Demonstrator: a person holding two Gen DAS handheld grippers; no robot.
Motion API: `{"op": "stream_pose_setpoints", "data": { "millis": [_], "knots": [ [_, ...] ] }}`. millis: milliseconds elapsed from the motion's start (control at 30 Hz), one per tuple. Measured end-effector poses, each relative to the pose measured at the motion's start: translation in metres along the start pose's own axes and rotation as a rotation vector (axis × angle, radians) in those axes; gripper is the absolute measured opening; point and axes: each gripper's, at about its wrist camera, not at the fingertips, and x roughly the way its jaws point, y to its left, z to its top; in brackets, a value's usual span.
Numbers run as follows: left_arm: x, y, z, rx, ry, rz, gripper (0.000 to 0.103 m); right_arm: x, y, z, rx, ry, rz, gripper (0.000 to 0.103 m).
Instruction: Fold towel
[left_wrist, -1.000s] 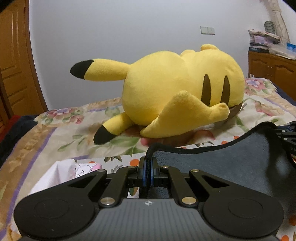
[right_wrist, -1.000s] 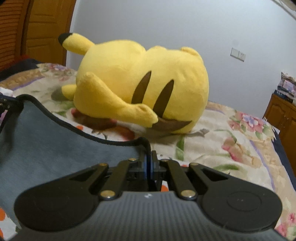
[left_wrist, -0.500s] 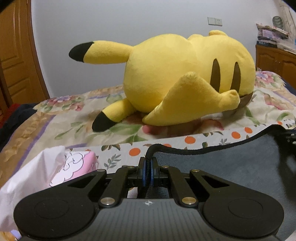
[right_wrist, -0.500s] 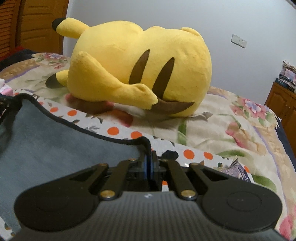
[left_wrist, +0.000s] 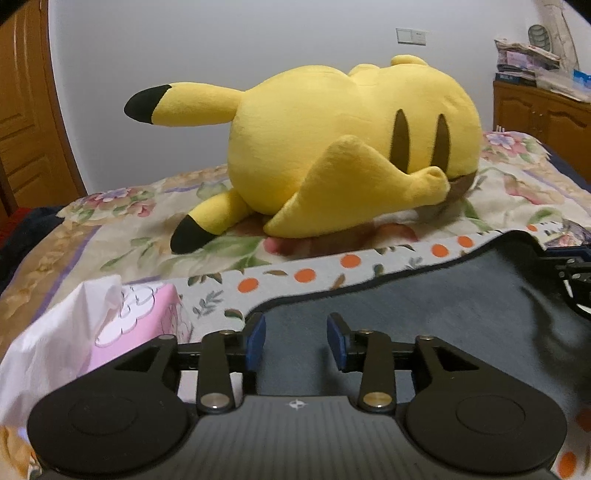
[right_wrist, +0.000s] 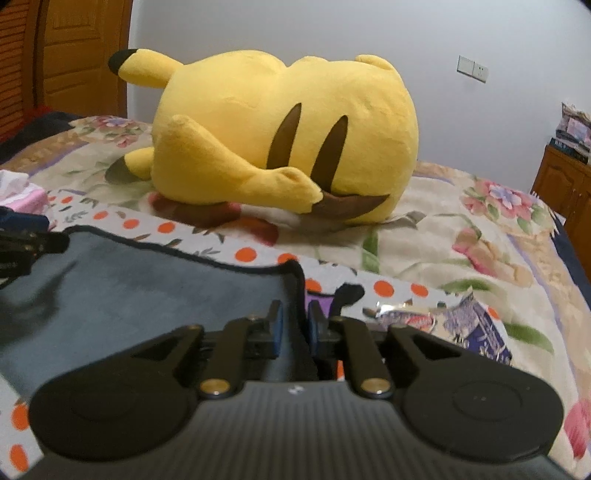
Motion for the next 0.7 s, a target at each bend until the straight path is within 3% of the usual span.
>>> {"op": "stream_pose_setpoints", "data": {
  "millis": [100, 500, 700],
  "knots": [
    [-0.009, -0.005, -0.007, 0.011, 0.005, -0.018, 0.042, -0.009, 0.002, -0.007, 0.009, 0.000, 0.008, 0.044],
    [-0.040, -0.014, -0.032, 0.026, 0.052, -0.041, 0.047, -0.039, 0.010, -0.029, 0.034, 0.030, 0.049, 0.052],
    [-0.063, -0.017, -0.039, 0.027, 0.059, -0.055, 0.058, -0.065, 0.011, -0.036, 0.050, 0.031, 0.064, 0.054]
  ]
}}
